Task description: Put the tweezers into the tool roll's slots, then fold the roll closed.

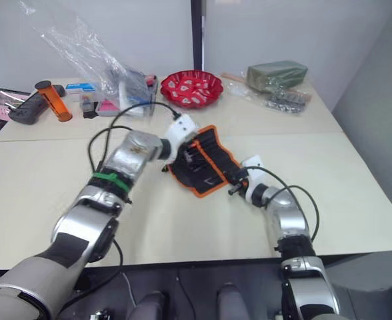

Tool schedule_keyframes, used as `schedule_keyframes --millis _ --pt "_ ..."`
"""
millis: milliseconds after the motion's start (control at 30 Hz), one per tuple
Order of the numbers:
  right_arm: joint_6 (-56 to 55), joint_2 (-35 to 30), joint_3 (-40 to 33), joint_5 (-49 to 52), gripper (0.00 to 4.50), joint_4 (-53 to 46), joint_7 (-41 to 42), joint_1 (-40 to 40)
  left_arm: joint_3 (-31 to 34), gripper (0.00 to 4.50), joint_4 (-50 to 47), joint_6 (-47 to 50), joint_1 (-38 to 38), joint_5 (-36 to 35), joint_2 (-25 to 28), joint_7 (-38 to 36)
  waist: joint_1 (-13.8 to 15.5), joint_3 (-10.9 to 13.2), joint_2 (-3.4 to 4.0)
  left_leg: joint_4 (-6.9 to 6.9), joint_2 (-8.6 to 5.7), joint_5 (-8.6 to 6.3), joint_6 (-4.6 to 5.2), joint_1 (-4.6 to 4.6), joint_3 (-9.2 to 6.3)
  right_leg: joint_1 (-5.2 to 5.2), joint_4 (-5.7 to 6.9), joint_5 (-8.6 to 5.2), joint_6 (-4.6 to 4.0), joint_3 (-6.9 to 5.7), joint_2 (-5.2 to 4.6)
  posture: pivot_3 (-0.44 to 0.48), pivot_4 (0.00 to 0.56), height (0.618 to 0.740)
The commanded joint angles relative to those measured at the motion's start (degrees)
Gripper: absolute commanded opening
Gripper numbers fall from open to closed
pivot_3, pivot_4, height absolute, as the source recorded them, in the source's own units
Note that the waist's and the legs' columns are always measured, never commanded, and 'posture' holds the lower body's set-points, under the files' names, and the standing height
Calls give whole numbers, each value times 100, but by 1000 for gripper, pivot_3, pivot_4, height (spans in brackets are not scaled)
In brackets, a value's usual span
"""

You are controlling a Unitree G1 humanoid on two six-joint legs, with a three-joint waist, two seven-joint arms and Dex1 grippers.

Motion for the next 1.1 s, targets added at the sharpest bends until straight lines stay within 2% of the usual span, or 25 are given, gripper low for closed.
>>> schedule_keyframes --millis 33,200,300,400,533,633,800,933,1100 --pt "157 77 5 198 0 -102 147 -129 463 4466 -1901 968 327 -501 500 -178 8 1 2 1 0 0 0 0 -1 -3 9 0 -1 1 0 0 150 740" --pt "96 58 173 11 0 167 175 -198 1233 4466 -3529 1499 1422 -672 1339 265 5 1 7 2 0 0 0 9 -2 -4 19 1 -2 2 0 0 150 740" --pt "55 60 162 32 0 242 209 -217 1878 4466 -4353 1826 2355 -864 1782 417 5 1 8 -1 1 0 0 16 -2 -3 27 1 -2 1 1 0 150 740" --pt "10 22 207 -35 0 361 274 -274 2660 4466 -4955 1454 3467 -918 1992 722 28 1 8 0 2 -1 1 17 -1 -2 24 1 -3 1 0 0 150 740" --pt "-59 -23 221 -95 0 543 331 -351 3838 4466 -5581 1770 4802 -1406 2015 740 37 2 7 0 4 -1 1 16 0 -2 20 1 -4 0 0 0 150 740" --pt "-111 -79 261 -138 0 637 411 -386 4638 4466 -6012 2053 5560 -1843 1750 883 45 2 7 -1 6 -1 1 17 0 0 18 1 -5 0 1 0 150 740" --pt "-140 -111 312 -150 0 761 553 -448 5612 4466 -6424 1448 7182 -2309 929 936 46 1 7 -3 7 -2 1 25 5 7 14 1 -7 2 -2 0 150 740" --pt "-187 -110 328 -163 0 898 602 -517 5825 4466 -6575 947 7859 -2587 353 1155 95 0 -5 -2 12 -3 2 22 7 5 9 -6 -19 0 2 0 150 740" --pt "-238 -102 347 -174 0 1016 649 -563 5873 4466 -6528 469 8231 -2774 -6 1522 175 -4 -9 7 12 -3 1 29 9 15 7 -5 -21 1 3 0 150 740"
